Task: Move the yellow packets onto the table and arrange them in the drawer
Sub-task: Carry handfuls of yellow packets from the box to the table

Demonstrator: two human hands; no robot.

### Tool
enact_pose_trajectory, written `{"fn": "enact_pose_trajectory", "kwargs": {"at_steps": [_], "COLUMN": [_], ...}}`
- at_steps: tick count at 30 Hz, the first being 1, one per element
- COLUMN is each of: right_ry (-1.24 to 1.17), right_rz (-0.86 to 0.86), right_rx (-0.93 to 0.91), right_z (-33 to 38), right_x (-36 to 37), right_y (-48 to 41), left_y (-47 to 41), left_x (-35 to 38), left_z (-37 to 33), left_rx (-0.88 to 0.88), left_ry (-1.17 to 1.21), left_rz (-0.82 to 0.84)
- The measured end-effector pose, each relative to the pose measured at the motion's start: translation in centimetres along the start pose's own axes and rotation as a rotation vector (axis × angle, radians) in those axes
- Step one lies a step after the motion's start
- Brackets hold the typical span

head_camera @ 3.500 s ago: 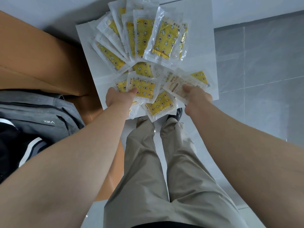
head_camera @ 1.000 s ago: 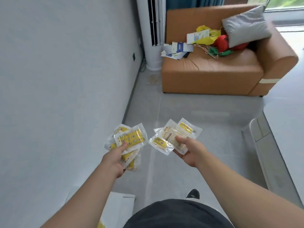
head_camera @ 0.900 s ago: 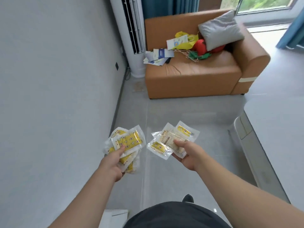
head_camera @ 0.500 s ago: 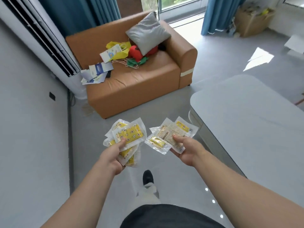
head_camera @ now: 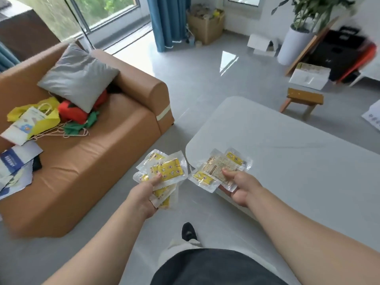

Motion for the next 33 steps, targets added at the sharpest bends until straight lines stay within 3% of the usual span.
{"fn": "enact_pose_trajectory", "kwargs": {"at_steps": [10, 19, 24, 33], "right_ry": [-0.27, -0.474, -0.507, -0.451], "right_rz": [-0.244, -0.316, -0.377, -0.514], "right_rx": [-0.015, 0.034, 0.086, 0.018], "right_z": [10.3, 21.3, 27.0, 32.4], "right_x": [-0.5, -2.5, -3.8, -5.5], "right_y": [-8.4, -18.3, -22.1, -28.9], "left_y": [-10.4, -18.2, -21.9, -29.8], "left_x": [16.9, 31.9, 41.0, 53.3], "left_z": [-11.1, -17.3, -21.1, -22.8], "left_rx": [-0.046, -0.012, -0.007, -0.042], "left_ry": [-0.301, -0.554, -0.692, -0.975], "left_rz": [0.15, 0.134, 0.138, 0.184]}}
Point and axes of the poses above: each hand's wrist, its own y-axis away from the middle knuckle, its own x-axis out of the palm, z = x × y, the point moved 1 cm from there along -y, towards the middle knuckle, and after that the axes turned 3 degrees about y, right-handed, at the moved point
